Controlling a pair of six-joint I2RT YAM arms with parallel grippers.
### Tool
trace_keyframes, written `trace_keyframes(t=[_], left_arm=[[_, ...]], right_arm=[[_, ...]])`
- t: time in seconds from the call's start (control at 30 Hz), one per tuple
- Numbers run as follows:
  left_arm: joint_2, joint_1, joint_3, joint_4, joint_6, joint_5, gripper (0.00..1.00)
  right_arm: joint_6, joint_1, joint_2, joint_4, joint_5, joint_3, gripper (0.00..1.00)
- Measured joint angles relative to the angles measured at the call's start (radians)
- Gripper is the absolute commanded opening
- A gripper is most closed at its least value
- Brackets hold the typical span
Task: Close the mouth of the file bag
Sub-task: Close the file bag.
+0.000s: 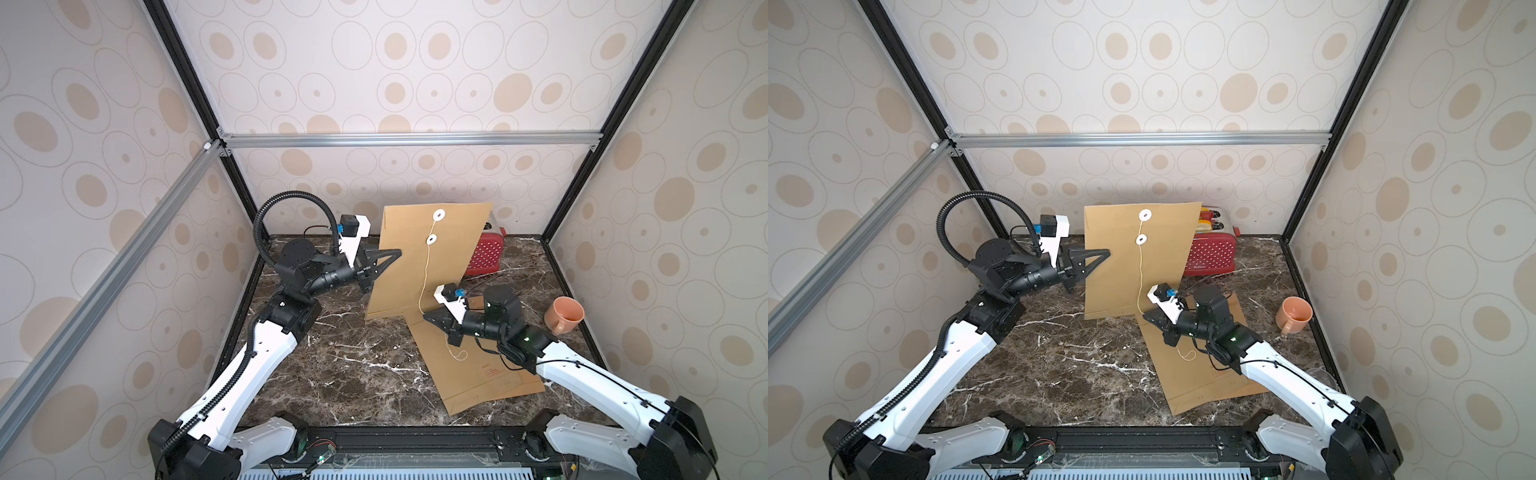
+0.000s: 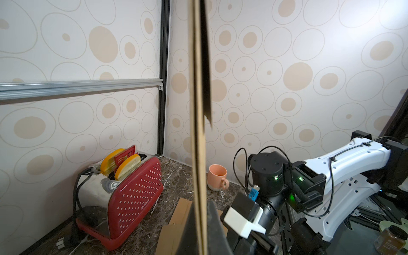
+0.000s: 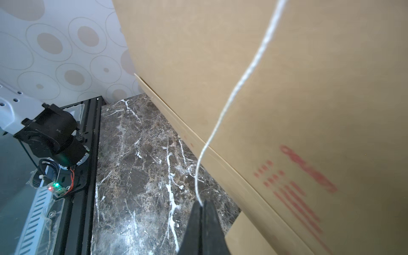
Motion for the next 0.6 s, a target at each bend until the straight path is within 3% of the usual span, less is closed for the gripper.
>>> trace_keyframes(t=[0.37,0.6], left_arm=[[0.027,0.000,-0.013,0.049,-0.059,-0.010,0.00],[0.028,0.000,-0.014,0.068,-0.077,-0.007,0.00]], right_arm=[[-0.004,0.138,0.130,0.071,0.043,0.081,0.00],[0.013,0.163,0.164,0.125,0.047,0.097,0.00]])
